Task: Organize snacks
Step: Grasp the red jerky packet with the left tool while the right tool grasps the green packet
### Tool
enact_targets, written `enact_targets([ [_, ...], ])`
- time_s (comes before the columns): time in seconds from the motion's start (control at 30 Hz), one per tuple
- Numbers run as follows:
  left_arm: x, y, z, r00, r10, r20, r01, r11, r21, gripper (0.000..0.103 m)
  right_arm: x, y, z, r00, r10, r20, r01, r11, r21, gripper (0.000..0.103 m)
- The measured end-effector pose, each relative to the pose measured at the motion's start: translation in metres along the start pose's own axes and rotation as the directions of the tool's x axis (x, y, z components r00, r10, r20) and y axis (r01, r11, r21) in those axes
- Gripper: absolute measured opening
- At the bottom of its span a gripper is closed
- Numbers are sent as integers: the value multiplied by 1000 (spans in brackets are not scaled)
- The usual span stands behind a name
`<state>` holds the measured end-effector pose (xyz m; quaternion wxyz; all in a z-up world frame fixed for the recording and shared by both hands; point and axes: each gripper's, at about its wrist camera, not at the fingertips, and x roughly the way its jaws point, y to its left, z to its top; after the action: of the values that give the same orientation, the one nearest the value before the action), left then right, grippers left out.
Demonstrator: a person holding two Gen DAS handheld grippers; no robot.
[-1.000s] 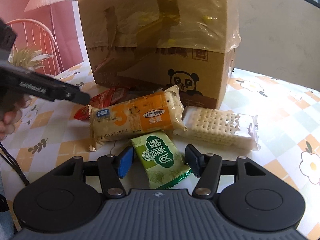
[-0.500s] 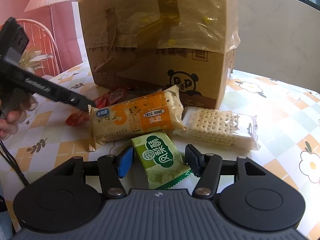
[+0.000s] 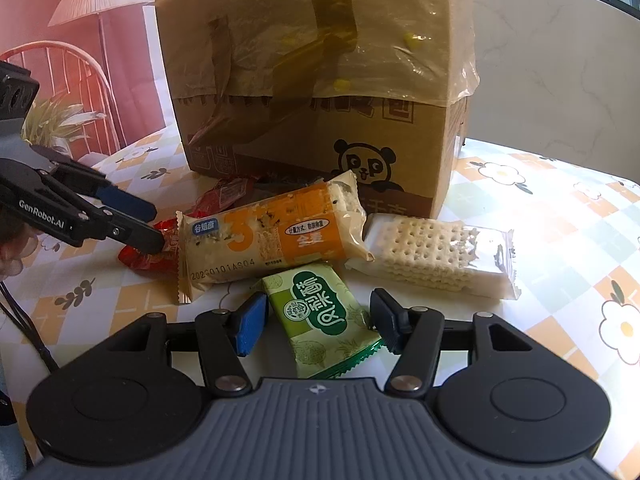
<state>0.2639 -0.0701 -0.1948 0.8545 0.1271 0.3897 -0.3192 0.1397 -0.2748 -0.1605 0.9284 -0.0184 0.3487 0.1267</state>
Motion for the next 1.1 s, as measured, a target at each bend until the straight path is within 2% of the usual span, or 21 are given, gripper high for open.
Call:
enact_targets([
  [0.1, 5, 7, 8, 998, -59, -8, 59, 998, -23, 60, 0, 0, 0, 1000, 0, 0, 0, 1000, 1, 60],
  [0.23, 17, 23, 11, 983, -180, -30, 173, 972, -160, 60, 0, 0, 0, 1000, -1, 0, 1, 1000, 0, 60],
  [0.33, 14, 27, 10, 981, -191, -29, 182, 965, -188, 60, 0, 0, 0, 1000, -1, 0, 1, 1000, 0, 60],
  [0.43, 6, 27, 4, 981, -189, -35, 180, 968, -172, 60, -1, -1, 0, 1000, 0, 1, 0, 1000, 0, 60],
  [0.57, -7, 21, -8, 984, -170, -50, 163, 980, -114, 61, -1, -1, -1, 1000, 3, 2, -3, 1000, 5, 60],
  [0.67, -8, 10, -11, 993, -105, -54, 103, 994, -38, 61, -1, 0, 0, 1000, 1, 2, -1, 1000, 4, 60],
  [0.9, 3, -8, -8, 998, -59, -38, 58, 998, -23, 63, -1, 0, 0, 1000, -3, 2, 3, 1000, 2, 60],
  [1.03, 9, -29, -10, 999, 32, -32, -30, 998, 55, 63, 0, 1, 0, 1000, -4, 2, 4, 1000, 1, 60],
  [1.1, 9, -30, -11, 999, 50, -19, -49, 999, 24, 63, 0, 1, 0, 1000, -3, 2, 3, 1000, 1, 60],
])
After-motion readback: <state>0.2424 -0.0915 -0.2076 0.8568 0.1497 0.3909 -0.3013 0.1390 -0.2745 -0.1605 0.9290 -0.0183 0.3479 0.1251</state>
